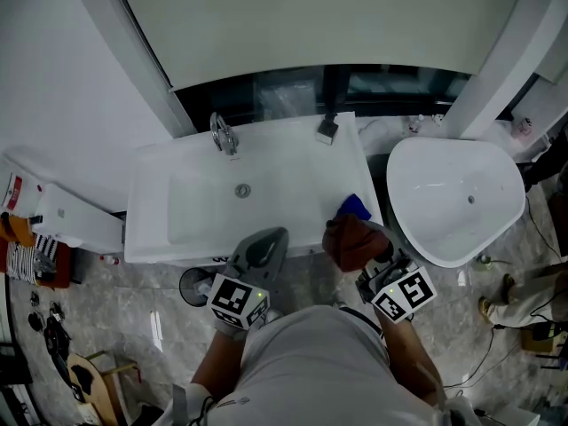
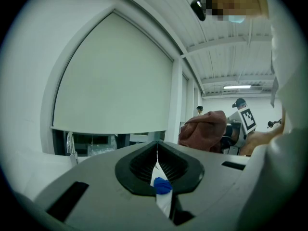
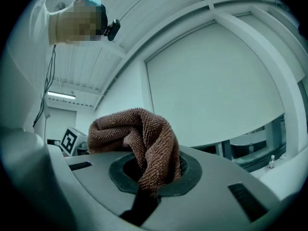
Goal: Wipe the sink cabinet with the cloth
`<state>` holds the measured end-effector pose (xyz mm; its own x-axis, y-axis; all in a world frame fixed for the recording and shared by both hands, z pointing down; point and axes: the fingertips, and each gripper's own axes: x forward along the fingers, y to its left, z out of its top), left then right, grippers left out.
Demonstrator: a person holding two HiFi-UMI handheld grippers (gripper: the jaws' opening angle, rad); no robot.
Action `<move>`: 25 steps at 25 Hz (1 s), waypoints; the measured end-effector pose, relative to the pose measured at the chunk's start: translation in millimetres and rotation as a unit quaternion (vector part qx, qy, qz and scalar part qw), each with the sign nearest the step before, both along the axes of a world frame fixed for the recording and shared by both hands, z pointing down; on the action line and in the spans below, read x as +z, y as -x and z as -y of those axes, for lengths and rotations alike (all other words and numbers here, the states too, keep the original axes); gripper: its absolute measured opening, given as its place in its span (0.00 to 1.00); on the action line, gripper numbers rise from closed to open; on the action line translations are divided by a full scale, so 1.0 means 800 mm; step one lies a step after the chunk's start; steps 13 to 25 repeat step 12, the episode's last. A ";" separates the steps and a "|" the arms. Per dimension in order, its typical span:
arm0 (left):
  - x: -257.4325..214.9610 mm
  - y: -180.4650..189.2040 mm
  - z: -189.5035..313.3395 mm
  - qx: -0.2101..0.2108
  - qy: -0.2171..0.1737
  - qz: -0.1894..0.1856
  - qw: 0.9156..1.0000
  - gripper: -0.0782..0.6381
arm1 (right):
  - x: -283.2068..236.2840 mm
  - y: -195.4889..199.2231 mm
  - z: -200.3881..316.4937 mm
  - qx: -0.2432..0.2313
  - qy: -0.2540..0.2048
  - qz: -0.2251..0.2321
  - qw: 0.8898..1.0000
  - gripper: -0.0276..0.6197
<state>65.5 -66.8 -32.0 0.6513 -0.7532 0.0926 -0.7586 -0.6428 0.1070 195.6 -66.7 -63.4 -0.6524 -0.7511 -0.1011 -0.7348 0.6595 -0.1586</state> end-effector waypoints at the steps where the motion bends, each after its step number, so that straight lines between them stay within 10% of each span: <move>1: 0.001 -0.001 0.002 0.001 0.001 0.001 1.000 0.13 | 0.000 -0.002 0.002 0.002 0.000 0.000 1.000 0.11; 25: -0.001 -0.005 0.009 0.012 0.002 0.006 1.000 0.13 | 0.000 -0.010 0.006 0.016 0.007 0.006 1.000 0.11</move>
